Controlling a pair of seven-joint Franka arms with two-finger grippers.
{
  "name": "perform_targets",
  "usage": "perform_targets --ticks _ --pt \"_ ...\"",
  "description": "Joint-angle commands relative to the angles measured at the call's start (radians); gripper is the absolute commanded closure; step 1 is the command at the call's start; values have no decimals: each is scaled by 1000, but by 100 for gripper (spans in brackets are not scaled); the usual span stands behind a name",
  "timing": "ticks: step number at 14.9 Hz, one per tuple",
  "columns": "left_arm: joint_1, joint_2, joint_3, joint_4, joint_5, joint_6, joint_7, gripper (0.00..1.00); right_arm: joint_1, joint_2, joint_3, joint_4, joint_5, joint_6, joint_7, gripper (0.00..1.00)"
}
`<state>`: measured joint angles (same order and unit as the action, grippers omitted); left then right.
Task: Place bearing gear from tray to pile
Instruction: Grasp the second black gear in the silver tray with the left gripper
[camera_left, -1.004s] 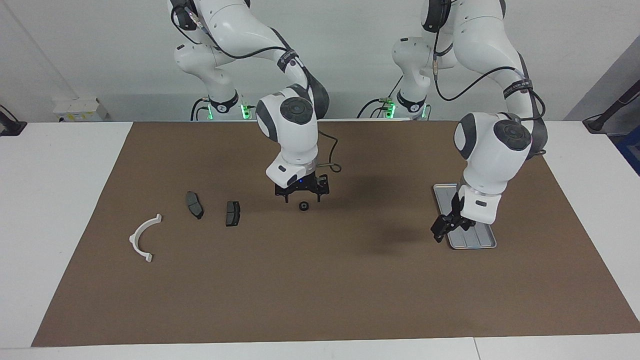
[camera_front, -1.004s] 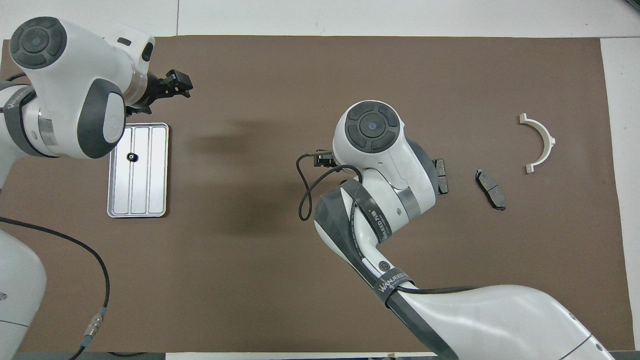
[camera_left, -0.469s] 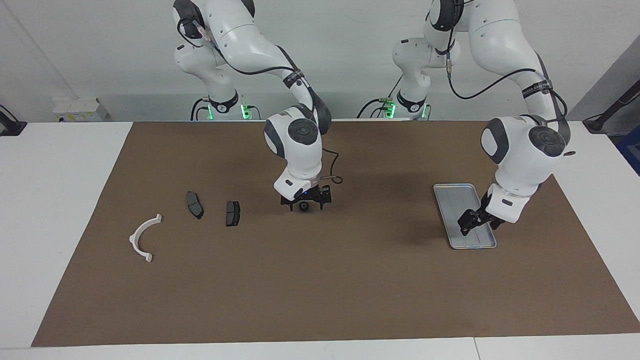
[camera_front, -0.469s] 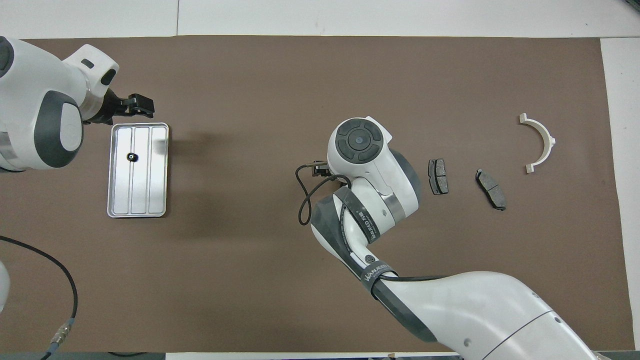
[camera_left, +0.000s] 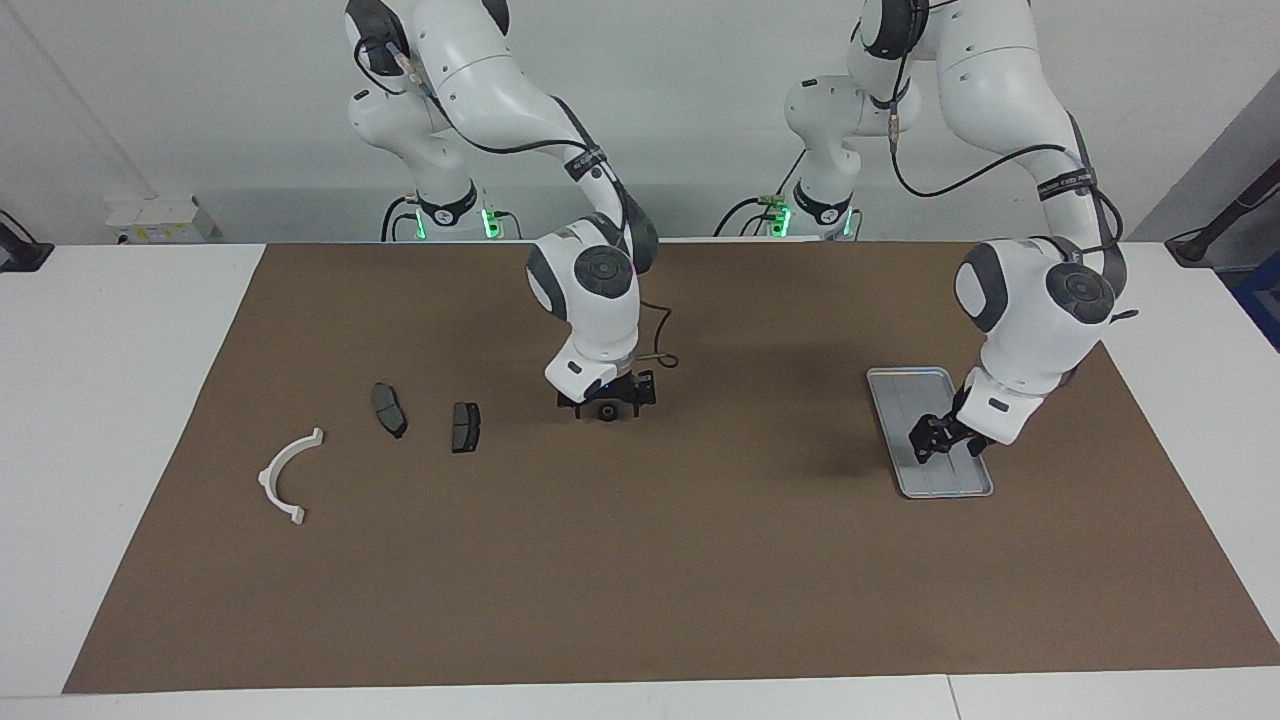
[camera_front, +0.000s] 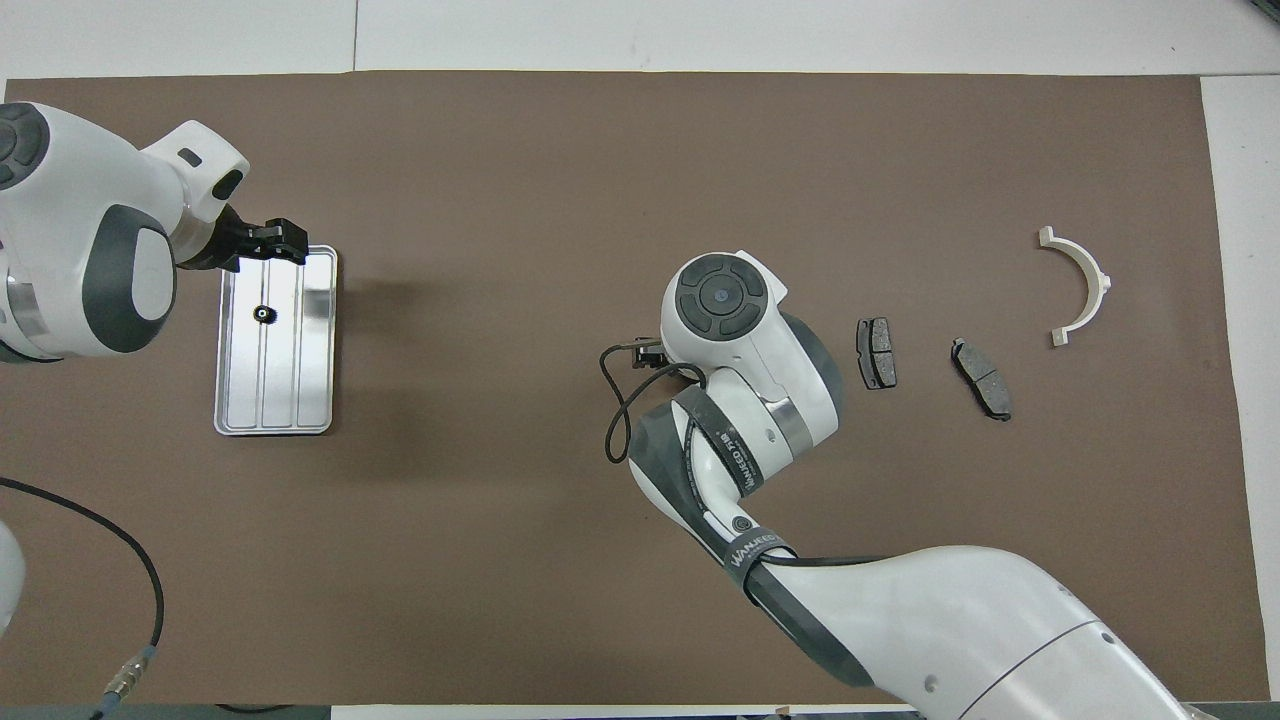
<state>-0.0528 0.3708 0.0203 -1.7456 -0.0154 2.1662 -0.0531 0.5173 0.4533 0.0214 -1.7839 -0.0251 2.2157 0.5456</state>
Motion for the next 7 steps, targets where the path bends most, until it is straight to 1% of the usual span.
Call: perform_targets --ticks 1,4,7 --pt "34 -58 -2 -99 8 27 41 15 -2 -30 5 -40 22 25 7 0" --pt "71 -67 -2 -132 8 34 42 15 1 -30 6 -40 40 32 4 0" --pt "80 -67 -2 -149 8 37 41 21 0 -25 5 -43 42 50 -1 0"
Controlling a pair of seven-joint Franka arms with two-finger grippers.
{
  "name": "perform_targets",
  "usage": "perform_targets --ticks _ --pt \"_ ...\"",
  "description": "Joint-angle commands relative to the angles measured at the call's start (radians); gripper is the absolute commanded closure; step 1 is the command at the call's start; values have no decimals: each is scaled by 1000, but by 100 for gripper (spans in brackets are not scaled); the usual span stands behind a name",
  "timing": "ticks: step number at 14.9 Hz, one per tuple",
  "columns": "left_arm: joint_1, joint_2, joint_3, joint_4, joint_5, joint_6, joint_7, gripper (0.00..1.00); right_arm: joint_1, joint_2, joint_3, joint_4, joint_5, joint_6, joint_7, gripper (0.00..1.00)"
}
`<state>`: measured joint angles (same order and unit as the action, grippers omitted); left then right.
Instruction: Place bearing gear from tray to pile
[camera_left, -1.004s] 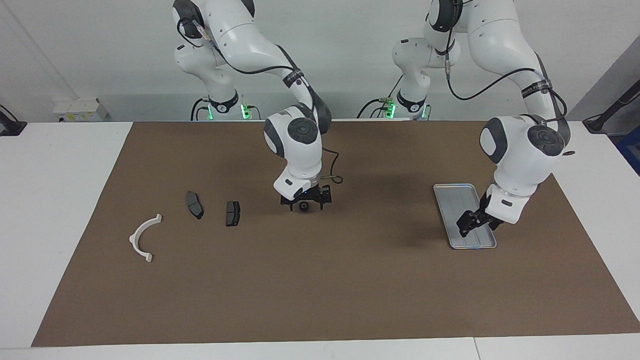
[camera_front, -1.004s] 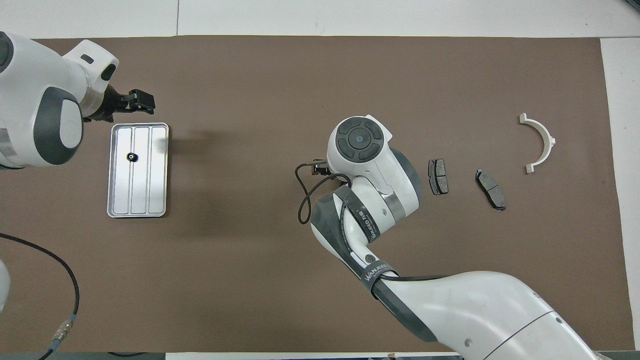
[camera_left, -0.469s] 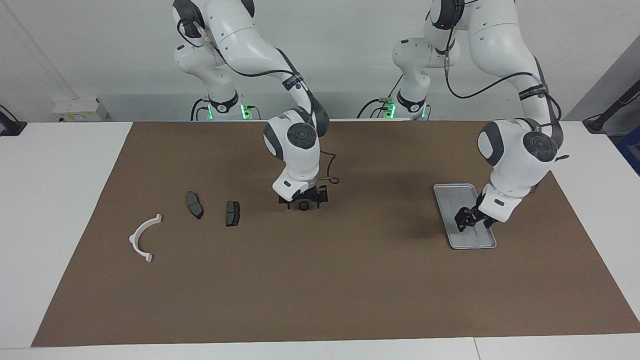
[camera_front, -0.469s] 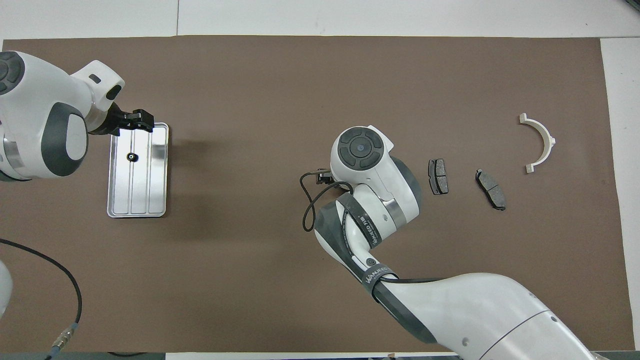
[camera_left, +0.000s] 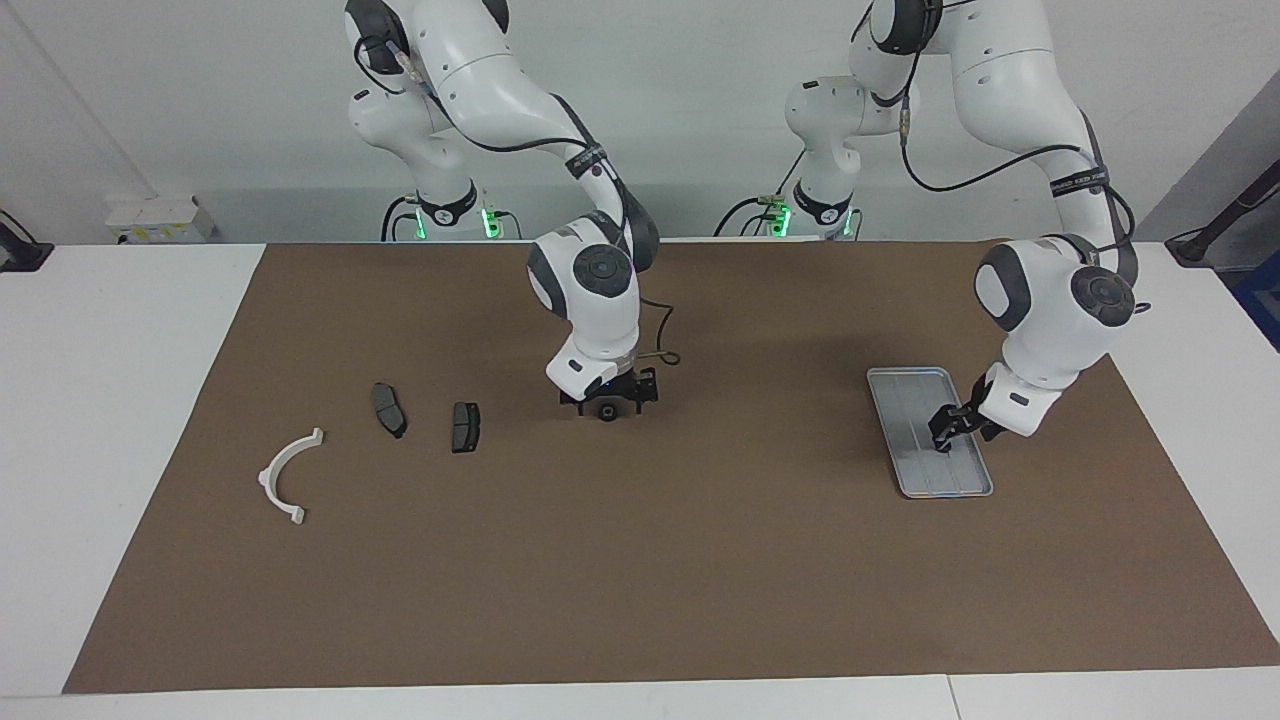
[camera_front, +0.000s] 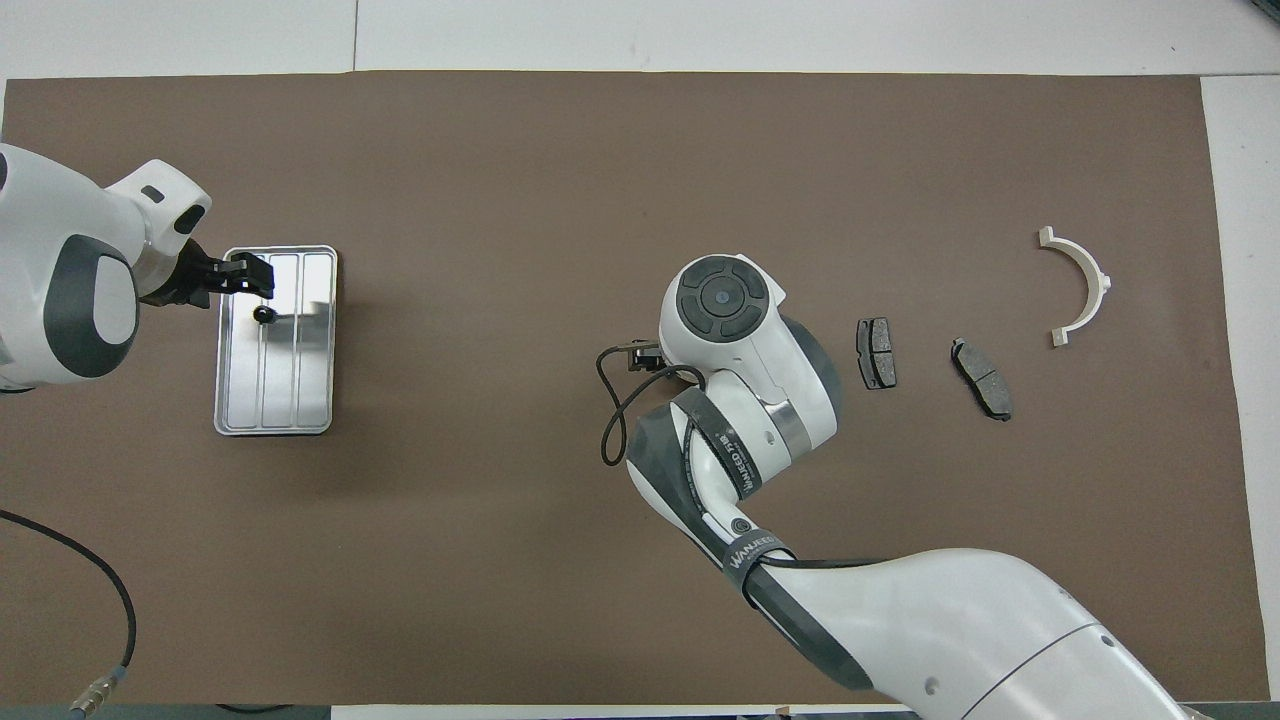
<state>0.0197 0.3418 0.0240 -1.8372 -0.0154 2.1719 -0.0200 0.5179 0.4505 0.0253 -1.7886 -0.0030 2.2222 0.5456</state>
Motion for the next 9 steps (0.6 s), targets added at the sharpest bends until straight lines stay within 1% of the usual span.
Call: perform_targets --ticks 1,3,4,5,8,9 --pt "14 -37 -6 -63 8 43 6 22 -1 -21 1 -46 20 50 -1 0" --pt "14 -35 -6 -92 8 83 6 23 -2 -16 1 -49 20 66 -1 0" --pt "14 -32 -6 -102 8 103 5 26 -2 -12 1 -51 20 71 -1 0" --pt "16 -29 -7 -105 8 112 5 27 -2 -12 2 -52 20 82 -3 0" --pt "14 -21 -7 -112 6 124 -4 27 -2 -12 2 -64 21 88 -1 0" --pt "14 -23 -7 -119 6 128 -6 27 -1 -13 2 -68 21 88 -1 5"
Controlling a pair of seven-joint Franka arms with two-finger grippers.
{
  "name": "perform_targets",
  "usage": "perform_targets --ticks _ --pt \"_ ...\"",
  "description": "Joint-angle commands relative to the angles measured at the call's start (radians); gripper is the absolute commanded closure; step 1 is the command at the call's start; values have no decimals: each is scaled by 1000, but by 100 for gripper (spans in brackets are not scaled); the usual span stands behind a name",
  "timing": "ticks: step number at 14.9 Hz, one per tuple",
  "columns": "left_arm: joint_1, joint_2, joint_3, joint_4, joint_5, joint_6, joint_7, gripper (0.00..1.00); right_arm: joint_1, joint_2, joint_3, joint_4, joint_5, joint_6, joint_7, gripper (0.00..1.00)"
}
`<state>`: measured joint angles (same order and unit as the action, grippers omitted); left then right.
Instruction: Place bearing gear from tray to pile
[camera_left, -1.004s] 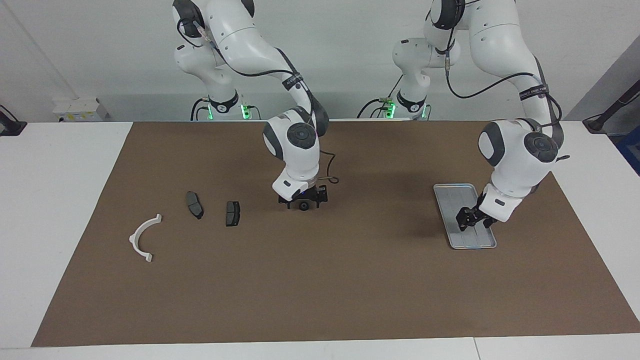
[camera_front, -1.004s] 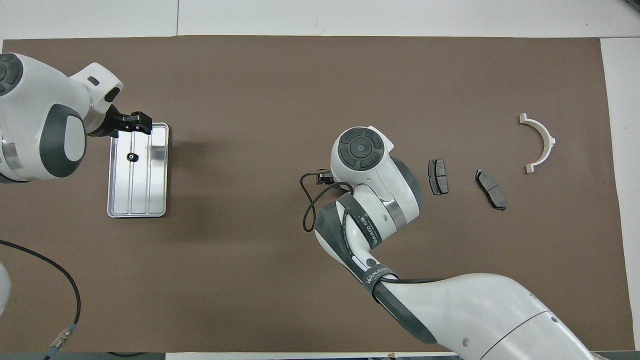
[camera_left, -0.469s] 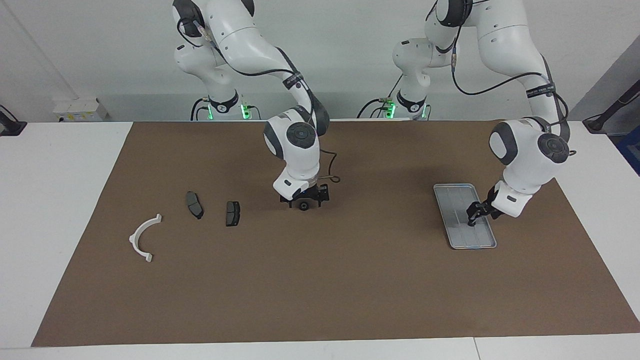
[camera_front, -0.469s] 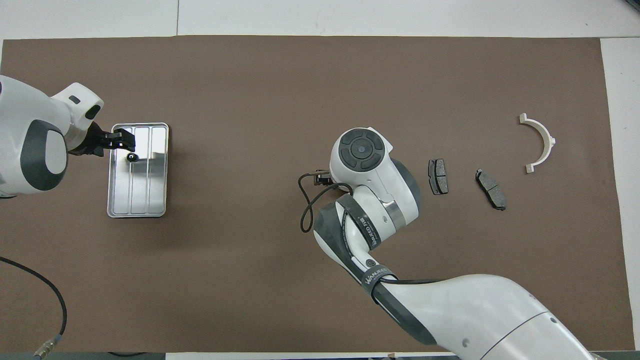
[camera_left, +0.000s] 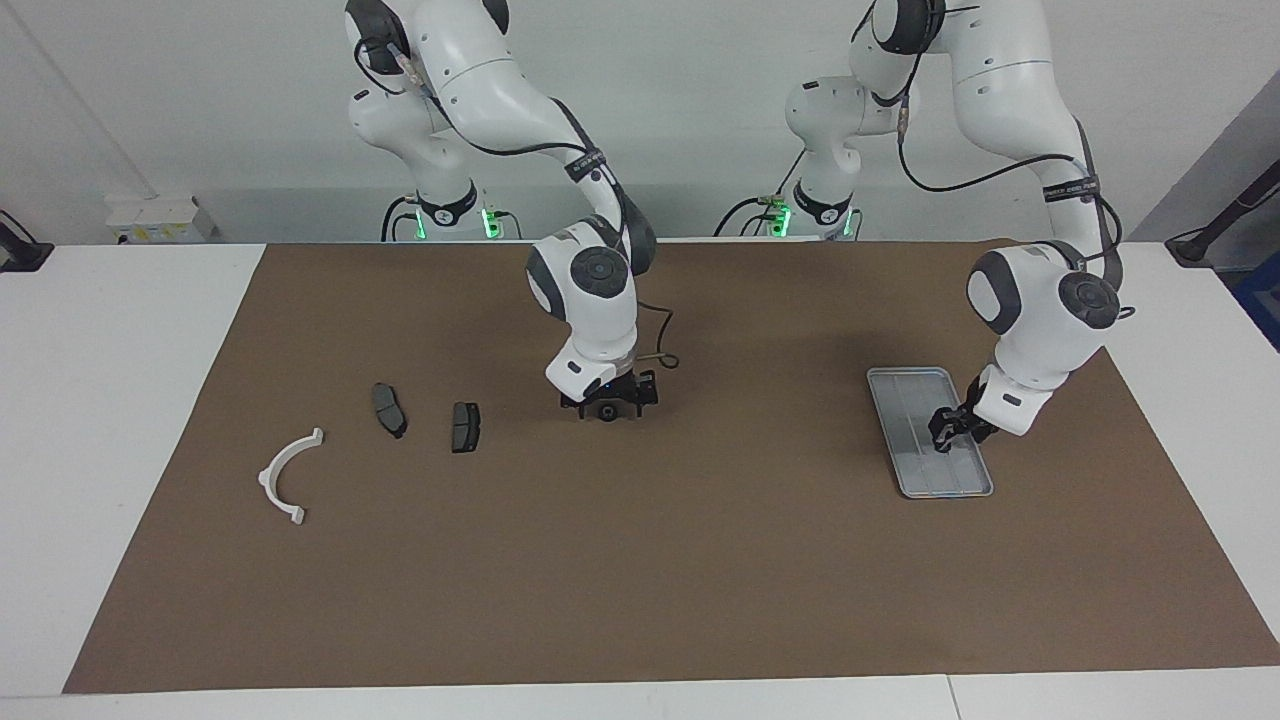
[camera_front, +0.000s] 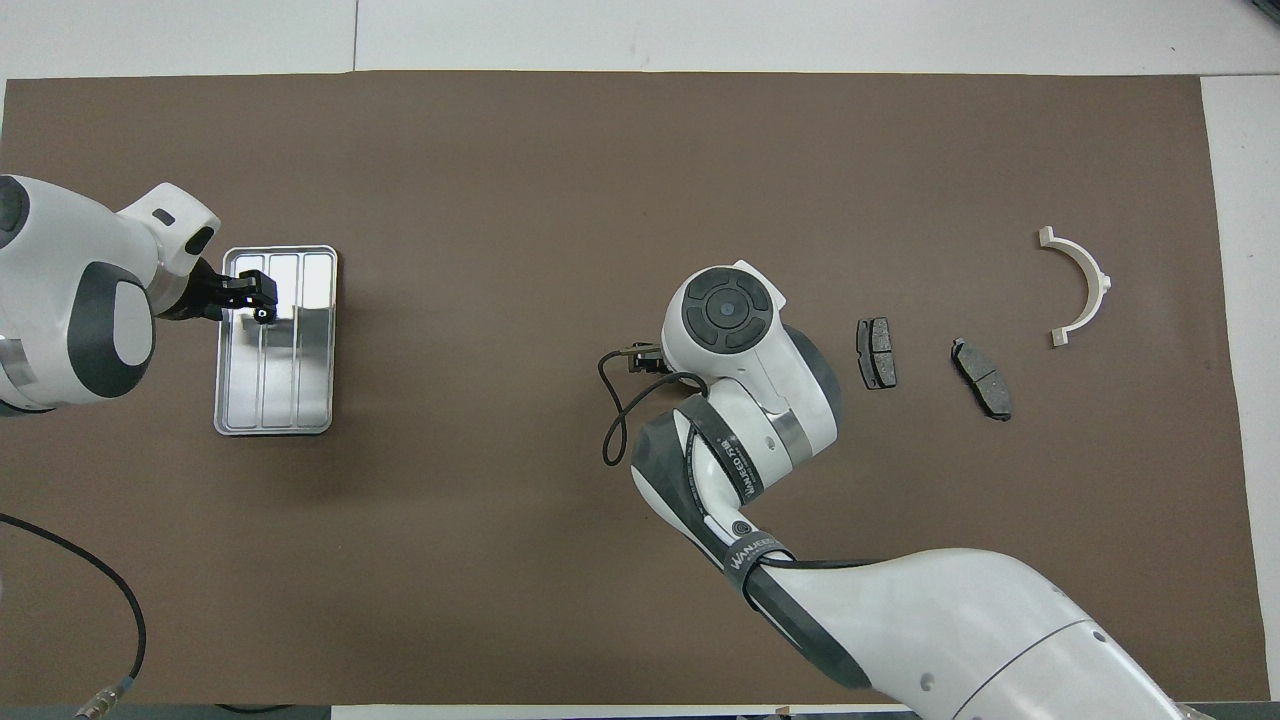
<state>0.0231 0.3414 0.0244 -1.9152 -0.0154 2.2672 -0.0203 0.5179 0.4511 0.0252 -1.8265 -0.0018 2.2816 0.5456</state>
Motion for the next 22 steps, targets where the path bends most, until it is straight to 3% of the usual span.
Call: perform_targets --ticks 1,4,7,13,18,22 --pt "11 -21 -8 -45 8 38 -6 28 -1 -14 2 -31 22 29 2 16" --pt "5 -19 -8 -67 6 69 -6 31 1 -15 2 -31 25 27 8 47" --pt "3 -16 -8 -71 6 80 -6 34 8 -15 2 -27 25 22 20 100" --pt "-5 -9 -9 -79 6 94 -7 42 -62 -41 1 50 25 -31 -42 100" --pt "-3 -2 -9 -77 6 117 -6 42 -309 -58 1 235 26 -224 -402 100" --pt "-2 8 -9 -79 6 126 -6 42 -494 -58 1 254 25 -252 -689 100"
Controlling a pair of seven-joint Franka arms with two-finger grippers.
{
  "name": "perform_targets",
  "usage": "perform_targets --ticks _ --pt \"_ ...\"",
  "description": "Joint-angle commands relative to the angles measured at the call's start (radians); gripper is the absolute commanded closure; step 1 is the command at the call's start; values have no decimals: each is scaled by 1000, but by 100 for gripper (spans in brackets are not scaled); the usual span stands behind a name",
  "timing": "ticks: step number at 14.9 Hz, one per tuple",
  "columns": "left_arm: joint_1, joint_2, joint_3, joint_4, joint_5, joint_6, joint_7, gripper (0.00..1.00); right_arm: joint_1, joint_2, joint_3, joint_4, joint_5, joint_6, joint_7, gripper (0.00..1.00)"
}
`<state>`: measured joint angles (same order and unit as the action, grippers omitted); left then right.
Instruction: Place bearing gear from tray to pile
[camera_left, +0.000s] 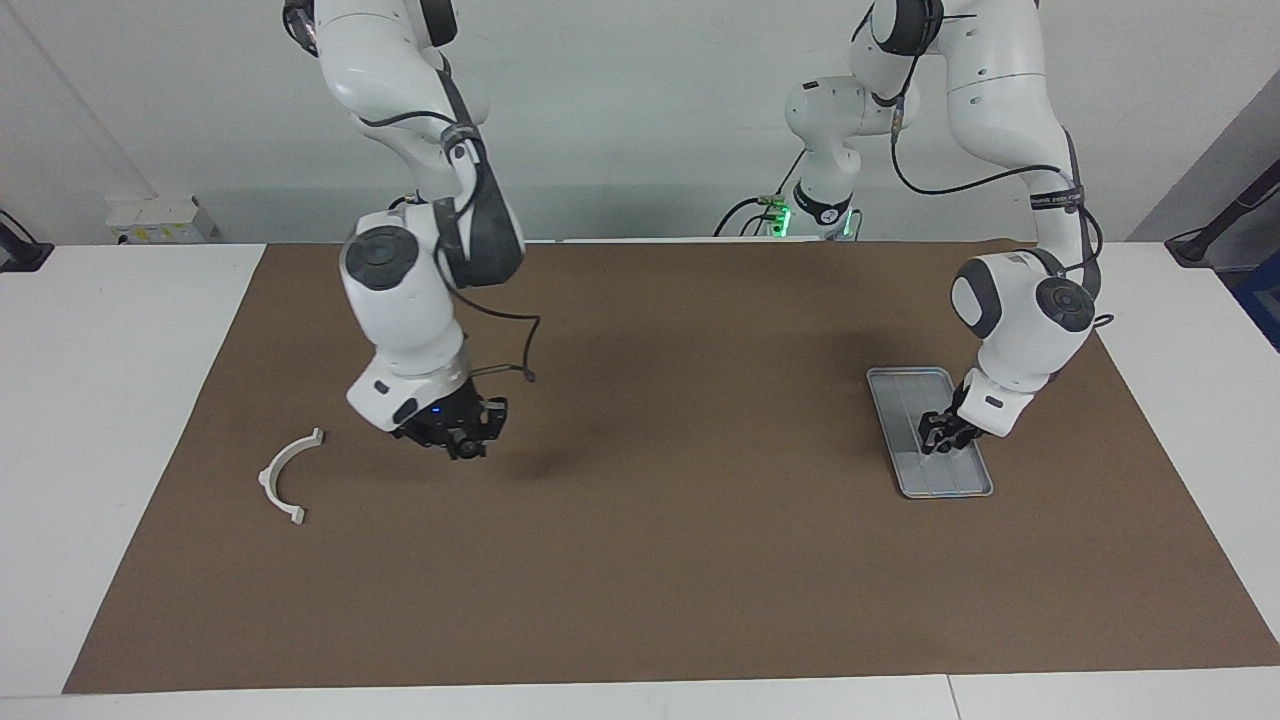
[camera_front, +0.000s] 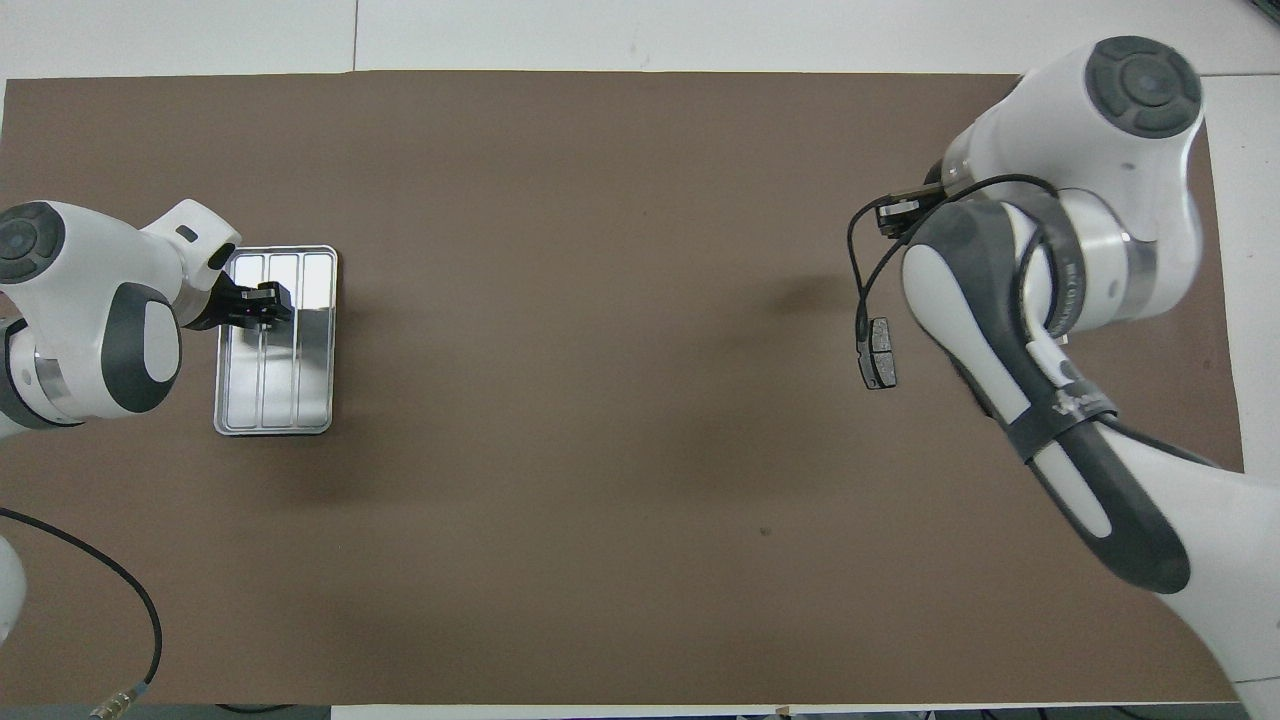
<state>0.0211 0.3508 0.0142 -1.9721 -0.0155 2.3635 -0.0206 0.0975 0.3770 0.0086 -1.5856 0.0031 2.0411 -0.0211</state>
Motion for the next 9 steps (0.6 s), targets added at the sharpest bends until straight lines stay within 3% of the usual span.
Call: perform_targets --ticks 1,3,7,9 --pt "2 -1 1 -22 6 30 -4 42 -112 16 16 4 20 -6 -187 100" --pt "-1 -1 1 -22 6 30 -5 49 -168 16 14 -19 17 -1 -256 100" --pt "0 -1 1 -21 6 30 -4 80 -203 17 14 -122 11 99 -318 100" --pt "-3 0 1 -11 5 23 -5 86 -203 29 14 -142 11 129 -316 100"
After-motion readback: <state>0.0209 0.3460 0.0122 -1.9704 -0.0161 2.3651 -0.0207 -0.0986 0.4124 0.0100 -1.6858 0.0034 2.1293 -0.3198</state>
